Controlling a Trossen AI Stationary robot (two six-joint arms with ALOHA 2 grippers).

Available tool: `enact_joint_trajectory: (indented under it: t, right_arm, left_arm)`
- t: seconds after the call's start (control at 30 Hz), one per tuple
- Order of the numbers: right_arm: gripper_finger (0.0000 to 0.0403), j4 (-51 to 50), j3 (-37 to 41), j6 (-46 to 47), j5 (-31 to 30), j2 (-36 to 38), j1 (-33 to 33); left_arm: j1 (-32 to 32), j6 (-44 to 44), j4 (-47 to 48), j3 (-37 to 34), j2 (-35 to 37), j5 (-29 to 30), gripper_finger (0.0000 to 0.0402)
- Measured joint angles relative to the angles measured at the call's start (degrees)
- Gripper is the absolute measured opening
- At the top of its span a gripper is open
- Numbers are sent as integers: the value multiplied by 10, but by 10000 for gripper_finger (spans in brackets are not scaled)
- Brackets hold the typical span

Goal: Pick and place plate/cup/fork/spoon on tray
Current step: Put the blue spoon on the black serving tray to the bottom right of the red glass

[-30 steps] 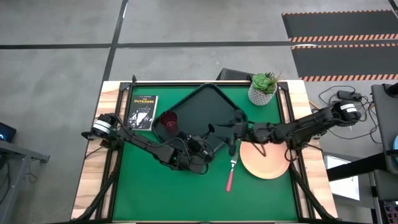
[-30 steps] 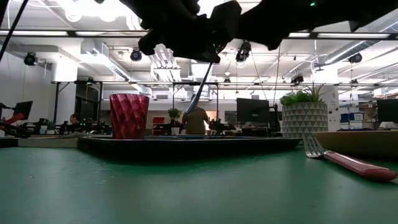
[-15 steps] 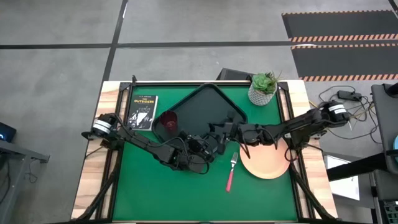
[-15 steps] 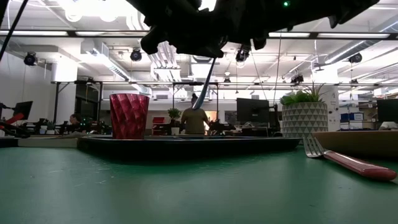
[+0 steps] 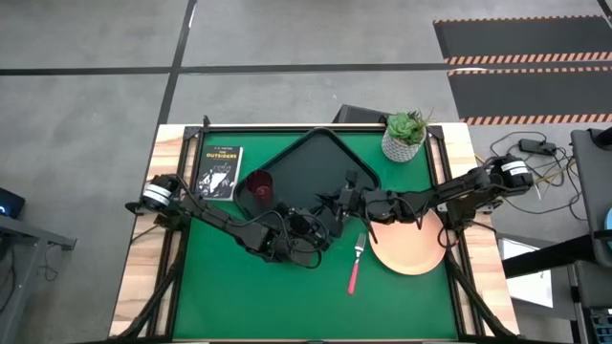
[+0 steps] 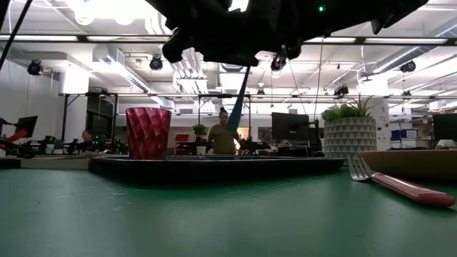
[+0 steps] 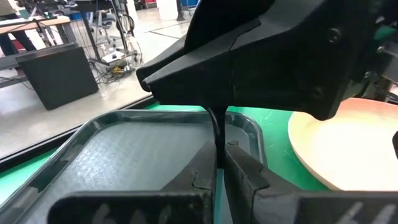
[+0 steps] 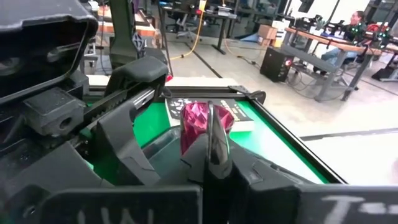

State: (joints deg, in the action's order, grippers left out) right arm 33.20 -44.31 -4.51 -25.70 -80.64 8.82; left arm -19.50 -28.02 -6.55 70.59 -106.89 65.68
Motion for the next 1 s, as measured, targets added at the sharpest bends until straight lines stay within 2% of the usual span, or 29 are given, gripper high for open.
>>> enact_joint_trajectory:
  t: [0.47,0.8,1.0]
  right_arm:
    - [10,-64,0,-1,18,32,0]
    - [9,-98,1,-33,39,43,-1]
    - [9,-183,2,-60,40,79,-3]
  left_arm:
    - [0,5,-5,0,0,-19,4]
    - [1,3,-1,0,0,-39,70]
    - [-1,4,2,0,0,-52,102]
